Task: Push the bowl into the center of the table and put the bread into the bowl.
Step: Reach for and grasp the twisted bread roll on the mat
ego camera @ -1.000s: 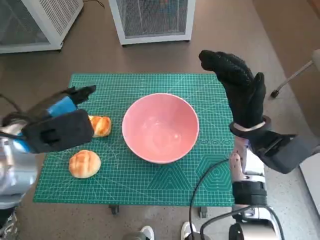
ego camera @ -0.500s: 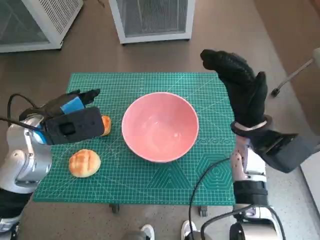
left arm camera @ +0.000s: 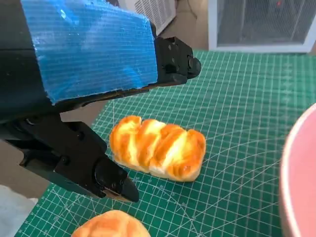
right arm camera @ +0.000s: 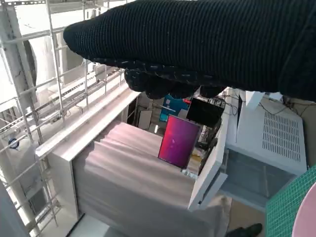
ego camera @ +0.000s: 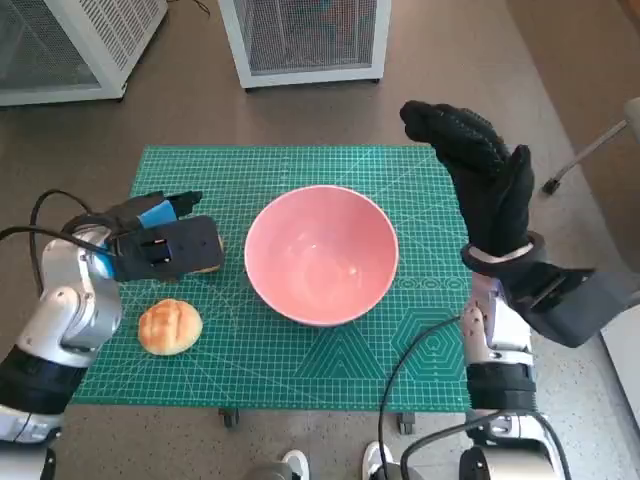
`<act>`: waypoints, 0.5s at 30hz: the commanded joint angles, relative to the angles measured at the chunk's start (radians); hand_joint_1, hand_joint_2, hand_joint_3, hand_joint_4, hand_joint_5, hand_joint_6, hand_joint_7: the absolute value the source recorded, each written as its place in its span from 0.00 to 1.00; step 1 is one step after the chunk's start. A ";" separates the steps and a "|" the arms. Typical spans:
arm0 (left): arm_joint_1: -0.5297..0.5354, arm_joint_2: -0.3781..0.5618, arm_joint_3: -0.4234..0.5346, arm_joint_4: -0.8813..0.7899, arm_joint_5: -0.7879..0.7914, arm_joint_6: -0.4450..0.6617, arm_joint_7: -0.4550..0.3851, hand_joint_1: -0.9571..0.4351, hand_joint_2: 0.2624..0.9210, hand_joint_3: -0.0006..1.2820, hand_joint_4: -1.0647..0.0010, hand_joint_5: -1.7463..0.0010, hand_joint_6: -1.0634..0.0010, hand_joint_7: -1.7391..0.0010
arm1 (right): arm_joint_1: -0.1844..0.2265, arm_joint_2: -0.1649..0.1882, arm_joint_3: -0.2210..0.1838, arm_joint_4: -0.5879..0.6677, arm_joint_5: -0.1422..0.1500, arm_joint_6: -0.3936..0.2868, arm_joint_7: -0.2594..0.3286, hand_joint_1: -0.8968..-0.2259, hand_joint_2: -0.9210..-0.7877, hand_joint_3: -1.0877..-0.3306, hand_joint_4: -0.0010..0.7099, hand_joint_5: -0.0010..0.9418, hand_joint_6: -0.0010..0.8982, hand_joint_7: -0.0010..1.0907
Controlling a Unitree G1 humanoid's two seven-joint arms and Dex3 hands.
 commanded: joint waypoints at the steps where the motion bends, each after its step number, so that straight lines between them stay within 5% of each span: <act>1: -0.036 -0.029 -0.018 0.063 0.035 -0.022 0.012 0.68 0.70 0.01 0.99 1.00 0.81 0.99 | 0.025 -0.007 0.001 0.005 0.007 0.013 0.009 0.34 0.00 0.34 0.31 0.00 0.30 0.09; 15: -0.079 -0.083 -0.032 0.245 0.074 -0.081 0.051 0.68 0.71 0.01 0.92 0.99 0.74 0.98 | 0.029 -0.008 0.001 -0.008 0.013 0.020 0.010 0.34 0.00 0.34 0.31 0.00 0.29 0.09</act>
